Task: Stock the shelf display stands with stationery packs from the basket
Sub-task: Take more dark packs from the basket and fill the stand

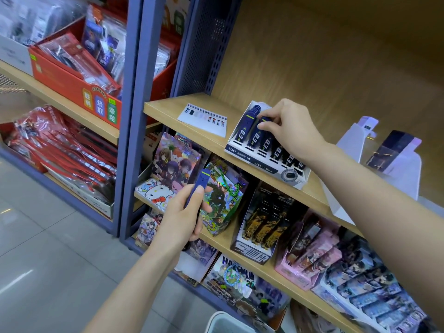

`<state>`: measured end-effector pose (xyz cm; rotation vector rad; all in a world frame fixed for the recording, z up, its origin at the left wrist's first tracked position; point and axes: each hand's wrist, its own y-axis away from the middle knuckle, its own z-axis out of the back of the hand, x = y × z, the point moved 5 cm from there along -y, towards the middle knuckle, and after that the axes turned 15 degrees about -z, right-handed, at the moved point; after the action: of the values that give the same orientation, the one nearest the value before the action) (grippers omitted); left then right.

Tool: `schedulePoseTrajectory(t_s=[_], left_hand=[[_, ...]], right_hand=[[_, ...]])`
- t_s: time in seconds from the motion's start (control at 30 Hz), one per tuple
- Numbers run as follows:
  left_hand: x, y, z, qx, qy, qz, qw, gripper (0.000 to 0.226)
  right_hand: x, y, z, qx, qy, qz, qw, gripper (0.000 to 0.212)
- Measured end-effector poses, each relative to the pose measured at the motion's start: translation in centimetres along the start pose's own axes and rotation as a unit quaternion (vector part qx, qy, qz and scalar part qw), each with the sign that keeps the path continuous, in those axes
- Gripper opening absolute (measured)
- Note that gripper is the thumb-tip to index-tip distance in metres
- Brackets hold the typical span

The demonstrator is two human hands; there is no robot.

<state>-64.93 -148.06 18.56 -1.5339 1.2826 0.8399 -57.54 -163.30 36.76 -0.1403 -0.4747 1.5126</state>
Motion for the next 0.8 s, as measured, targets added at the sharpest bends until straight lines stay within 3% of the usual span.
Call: schedulePoseTrajectory(t_s=[0.13,0.27,0.4,0.5,0.57,0.63,0.7,0.8], left_hand=[[0.1,0.0,0.0,0.006,-0.002,0.03,1.0,0.028],[0.0,0.0,-0.1,0.017,0.005,0.041,0.999,0.029],[-0.1,0.0,-0.1,0.024,0.018,0.021,0.999,0.025],[-0.3,0.1,-0.3,0.044,0.014,0.002,0.999,0.022],[-0.4,0.1,-0.5,0.054,0.001,-0.008,0.998,0.022],[-0.4,0.1,-0.6,0.074,-0.017,-0.017,0.997,0.021],[-0.3,0.1,-0.9,0.103,-0.033,-0.022,0.994,0.022],[-0.3,0.4,-1.3,0.135,-0.048,-0.028,0.989,0.028]], right_hand=[[-0.4,-0.1,-0.1,-0.025,-0.06,-0.025,0.998,0.027],[-0.9,0.0,-0.5,-0.033,-0.089,-0.03,0.995,0.018],[-0.4,0.6,-0.5,-0.072,-0.041,0.007,0.997,0.005],[0.3,2.4,-0.9,-0.093,-0.074,0.042,0.992,0.01],[0.7,4.2,-2.1,-0.052,-0.108,0.049,0.992,0.012],[1.0,6.3,-4.1,0.049,-0.137,0.021,0.989,0.011],[1.1,8.0,-5.7,0.152,-0.177,-0.02,0.972,0.007],[0.7,9.5,-6.6,0.231,-0.258,-0.069,0.936,0.003]])
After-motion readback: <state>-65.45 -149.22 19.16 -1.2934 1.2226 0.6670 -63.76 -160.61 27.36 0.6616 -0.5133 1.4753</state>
